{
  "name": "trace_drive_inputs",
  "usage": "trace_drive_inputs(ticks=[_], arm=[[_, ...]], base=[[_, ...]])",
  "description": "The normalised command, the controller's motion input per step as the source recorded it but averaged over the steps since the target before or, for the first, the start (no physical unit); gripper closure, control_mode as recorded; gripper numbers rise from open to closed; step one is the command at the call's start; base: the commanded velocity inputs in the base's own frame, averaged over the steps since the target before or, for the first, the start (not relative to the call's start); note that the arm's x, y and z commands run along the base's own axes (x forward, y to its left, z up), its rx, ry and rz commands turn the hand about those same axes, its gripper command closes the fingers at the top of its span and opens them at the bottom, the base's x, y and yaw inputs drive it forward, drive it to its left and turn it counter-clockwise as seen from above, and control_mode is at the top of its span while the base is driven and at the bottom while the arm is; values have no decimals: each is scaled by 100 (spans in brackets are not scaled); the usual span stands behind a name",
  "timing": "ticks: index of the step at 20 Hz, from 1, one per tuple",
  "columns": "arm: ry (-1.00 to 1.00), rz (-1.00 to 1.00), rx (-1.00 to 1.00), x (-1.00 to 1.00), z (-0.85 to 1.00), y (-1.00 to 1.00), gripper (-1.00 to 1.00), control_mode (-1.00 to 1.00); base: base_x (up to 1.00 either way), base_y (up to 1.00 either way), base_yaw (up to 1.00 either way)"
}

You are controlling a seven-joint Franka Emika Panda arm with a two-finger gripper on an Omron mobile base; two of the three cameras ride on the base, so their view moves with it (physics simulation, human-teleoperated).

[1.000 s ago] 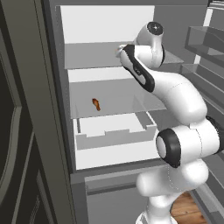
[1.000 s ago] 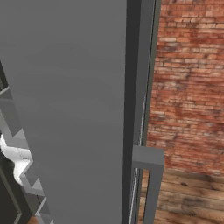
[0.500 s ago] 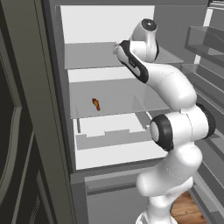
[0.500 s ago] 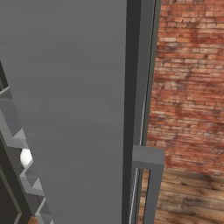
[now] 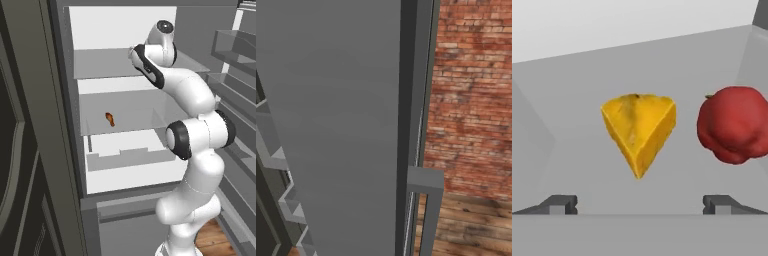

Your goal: Take the cheese, chicken drumstick, and bell pepper from the fridge and place them on the plate on the dining counter to create an appetizer plate.

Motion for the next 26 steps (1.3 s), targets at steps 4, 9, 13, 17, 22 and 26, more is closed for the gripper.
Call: trace_drive_inputs(ticks=[4,9,13,17,22,26], arm=[[0,-5,0,54,0,0,-100,-100],[0,-6,0,57,0,0,-100,-100],[1,-6,0,51,0,0,-100,-100],[2,-6,0,29,-6,0,-100,-100],[3,-10,0,2,-36,0,-100,-100],[0,-13,0,0,-58,0,-100,-100]], base=[[0,0,0],[0,0,0],[0,0,0],[0,0,0],[0,0,0],[0,0,0]])
